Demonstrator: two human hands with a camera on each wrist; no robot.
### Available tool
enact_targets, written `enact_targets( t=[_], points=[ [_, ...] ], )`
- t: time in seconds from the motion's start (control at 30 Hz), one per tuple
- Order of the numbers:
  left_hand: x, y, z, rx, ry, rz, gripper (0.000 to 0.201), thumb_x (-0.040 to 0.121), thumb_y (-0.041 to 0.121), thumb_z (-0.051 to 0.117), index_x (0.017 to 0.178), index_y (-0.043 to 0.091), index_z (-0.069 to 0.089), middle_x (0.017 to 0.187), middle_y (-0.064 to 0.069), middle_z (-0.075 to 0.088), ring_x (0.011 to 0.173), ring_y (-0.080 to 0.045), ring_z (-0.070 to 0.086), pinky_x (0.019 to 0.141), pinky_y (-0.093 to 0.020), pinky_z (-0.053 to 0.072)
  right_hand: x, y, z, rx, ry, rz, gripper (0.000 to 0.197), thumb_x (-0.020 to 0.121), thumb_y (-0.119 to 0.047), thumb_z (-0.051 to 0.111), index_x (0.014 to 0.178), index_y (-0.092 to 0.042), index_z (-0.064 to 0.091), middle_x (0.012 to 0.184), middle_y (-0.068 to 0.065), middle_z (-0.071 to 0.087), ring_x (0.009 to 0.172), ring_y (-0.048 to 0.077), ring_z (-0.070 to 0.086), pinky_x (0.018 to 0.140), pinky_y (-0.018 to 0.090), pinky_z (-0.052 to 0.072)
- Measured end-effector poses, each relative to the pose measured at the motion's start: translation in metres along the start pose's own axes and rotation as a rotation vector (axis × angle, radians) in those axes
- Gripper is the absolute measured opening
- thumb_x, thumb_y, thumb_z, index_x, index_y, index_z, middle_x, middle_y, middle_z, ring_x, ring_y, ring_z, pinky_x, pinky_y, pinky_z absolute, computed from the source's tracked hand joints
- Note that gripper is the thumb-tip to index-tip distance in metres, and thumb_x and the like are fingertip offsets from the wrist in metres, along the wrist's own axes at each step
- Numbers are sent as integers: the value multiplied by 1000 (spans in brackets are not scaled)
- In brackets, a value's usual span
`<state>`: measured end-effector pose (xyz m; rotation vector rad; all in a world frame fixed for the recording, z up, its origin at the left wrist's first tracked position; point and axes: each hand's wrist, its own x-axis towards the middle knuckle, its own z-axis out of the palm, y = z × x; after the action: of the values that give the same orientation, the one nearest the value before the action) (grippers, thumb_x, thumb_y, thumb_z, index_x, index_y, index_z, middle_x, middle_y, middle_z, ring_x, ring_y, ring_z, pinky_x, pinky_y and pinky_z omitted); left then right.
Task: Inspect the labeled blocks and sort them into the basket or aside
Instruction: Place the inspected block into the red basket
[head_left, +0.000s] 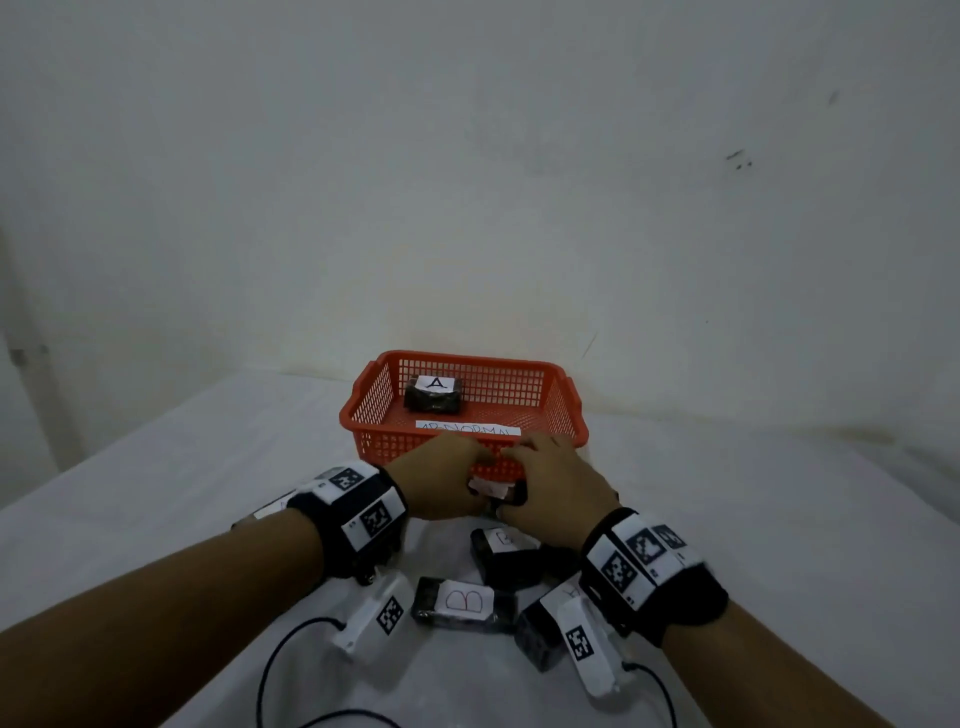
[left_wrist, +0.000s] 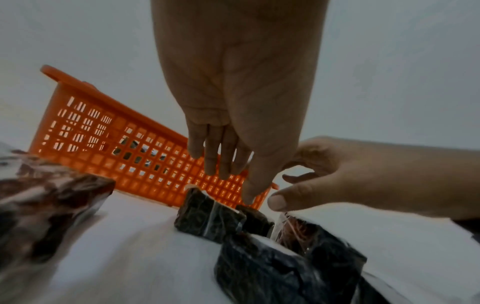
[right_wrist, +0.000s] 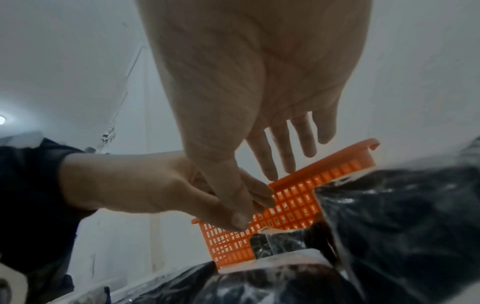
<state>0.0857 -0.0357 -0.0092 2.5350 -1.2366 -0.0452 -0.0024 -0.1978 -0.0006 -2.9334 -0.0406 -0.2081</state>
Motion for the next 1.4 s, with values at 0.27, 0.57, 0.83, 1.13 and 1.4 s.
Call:
enact_targets(
  t=[0.27,0.57,0.83,1.13,1.4],
  points=[
    [22,-9,20,162,-114,-127,29,84,26,75,111,18,72,106,-1,74,97,-20,70,92,-36,58,30,-2,12,123,-245,87,25,86,-23,73,109,-13,74,102,7,75,93,24,73,89,39,62],
    [17,-10,9,10,-53,-99,26,88,36,74,103,14,75,97,1,75,85,-17,69,81,-30,59,35,7,11,184,-163,96,21,90,-22,76,104,-6,76,101,9,76,90,24,72,84,33,60],
    [-1,-3,-25,-342,107,-90,33,92,28,72,124,20,71,111,5,72,99,-9,68,84,-18,54,24,19,-13,465,16,47,25,88,-29,79,108,-14,77,102,4,76,96,21,71,87,37,57],
    [-19,4,-28,-840,341,-89,21,95,16,68,115,10,73,108,-7,76,98,-14,73,83,-21,58,14,20,-22,1106,160,78,23,92,-21,77,112,-9,75,112,11,77,108,27,74,98,41,59],
    [-17,9,-12,-1093,392,-148,25,97,16,65,117,3,71,113,-13,75,106,-26,74,94,-39,59,19,16,-2,1231,334,86,19,94,-24,74,103,-9,79,100,8,80,96,22,77,86,31,62]
  ],
)
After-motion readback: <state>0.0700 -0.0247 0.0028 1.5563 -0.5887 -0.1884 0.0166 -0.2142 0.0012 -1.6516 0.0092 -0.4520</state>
